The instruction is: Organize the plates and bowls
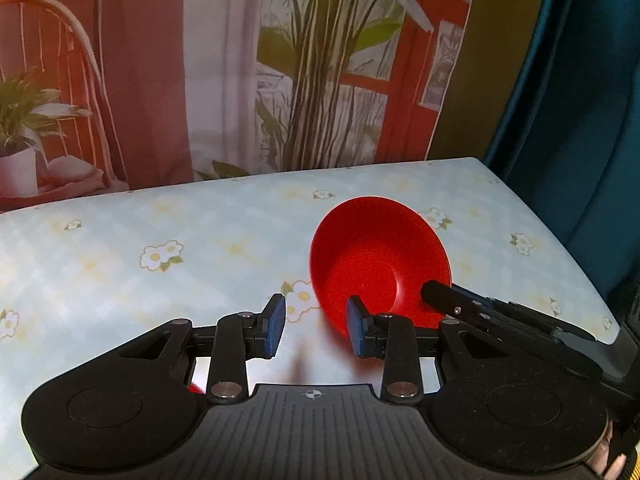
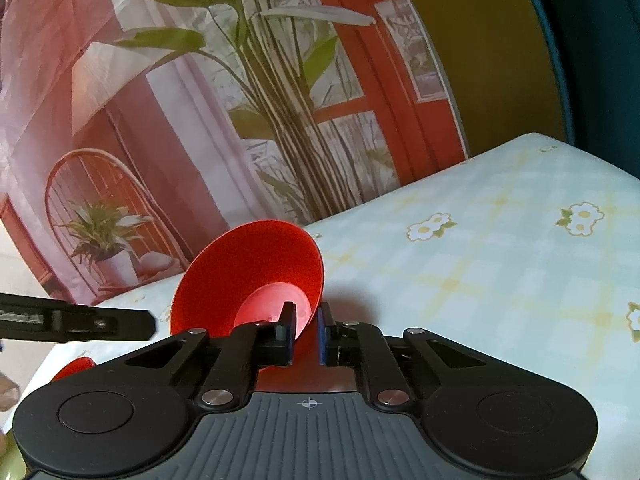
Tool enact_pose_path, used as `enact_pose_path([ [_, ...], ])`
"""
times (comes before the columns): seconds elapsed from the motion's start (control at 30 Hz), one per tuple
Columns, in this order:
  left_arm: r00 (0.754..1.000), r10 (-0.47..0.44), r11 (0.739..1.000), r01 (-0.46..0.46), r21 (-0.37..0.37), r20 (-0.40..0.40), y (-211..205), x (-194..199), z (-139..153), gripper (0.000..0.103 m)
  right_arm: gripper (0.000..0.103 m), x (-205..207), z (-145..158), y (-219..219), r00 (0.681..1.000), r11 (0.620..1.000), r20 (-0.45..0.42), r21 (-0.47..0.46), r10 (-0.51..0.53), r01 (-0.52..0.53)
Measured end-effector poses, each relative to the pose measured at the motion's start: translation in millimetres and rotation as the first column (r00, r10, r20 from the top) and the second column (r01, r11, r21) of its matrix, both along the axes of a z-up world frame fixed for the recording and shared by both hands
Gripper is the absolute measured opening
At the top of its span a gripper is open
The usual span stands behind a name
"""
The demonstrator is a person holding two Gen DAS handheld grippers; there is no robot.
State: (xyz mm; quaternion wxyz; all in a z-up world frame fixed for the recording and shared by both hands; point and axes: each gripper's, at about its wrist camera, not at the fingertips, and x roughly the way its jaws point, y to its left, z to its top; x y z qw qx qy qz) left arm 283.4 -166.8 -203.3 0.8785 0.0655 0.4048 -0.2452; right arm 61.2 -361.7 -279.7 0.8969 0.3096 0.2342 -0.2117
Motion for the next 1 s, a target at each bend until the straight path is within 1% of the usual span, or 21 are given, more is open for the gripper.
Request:
enact_pose_path([
  [0.13, 1.000, -0.023, 1.000, 0.023, 0.017, 0.003, -9.3, 2.3, -4.9, 0.035, 0.009, 0.4, -0.2, 0.0, 1.000, 1.000, 0.007, 0.006, 0.010, -0.010],
  [0.23, 1.000, -0.020, 0.999, 0.020, 0.034, 0.007, -13.5, 5.5, -8.9, 0.035, 0.009, 0.2, -0.5, -0.2, 1.000, 1.000, 0.012, 0.010, 0.009, -0.009],
  [0.5, 1.000, -0.022, 0.999, 0.021, 0.050, 0.010, -20.1, 14.0, -17.7, 0.035, 0.009, -0.8, -1.6, -1.5, 1.000, 1.000, 0.021, 0.020, 0.011, -0.012],
  [0.53, 1.000, -0.021, 0.999, 0.021, 0.047, 0.010, -20.0, 14.1, -18.4, 0.035, 0.009, -0.9, -1.6, -1.5, 1.000, 1.000, 0.020, 0.021, 0.012, -0.013],
  [0.6, 0.999, -0.030, 0.999, 0.029, 0.044, 0.016, -19.9, 12.3, -18.5, 0.029, 0.009, -0.1, -1.4, -1.3, 1.000, 1.000, 0.020, 0.020, 0.017, -0.017],
  [0.63, 0.999, -0.034, 0.998, 0.033, 0.050, 0.021, -20.5, 11.2, -18.6, 0.025, 0.009, -0.3, -1.2, -0.6, 1.000, 1.000, 0.020, 0.019, 0.018, -0.018],
  [0.67, 0.999, -0.036, 0.998, 0.034, 0.059, 0.028, -21.3, 9.8, -18.5, 0.024, 0.009, 0.0, -1.2, -0.3, 1.000, 1.000, 0.020, 0.020, 0.019, -0.019],
  [0.87, 0.998, -0.055, 0.996, 0.051, 0.075, 0.041, -23.3, 2.1, -14.9, 0.024, 0.009, 0.6, -2.4, -1.8, 1.000, 1.000, 0.014, 0.027, 0.012, -0.013],
  [1.0, 0.998, -0.055, 0.996, 0.052, 0.070, 0.036, -21.4, -3.9, -10.4, 0.024, 0.009, 0.5, -2.0, 0.0, 1.000, 1.000, 0.010, 0.018, 0.009, -0.009],
])
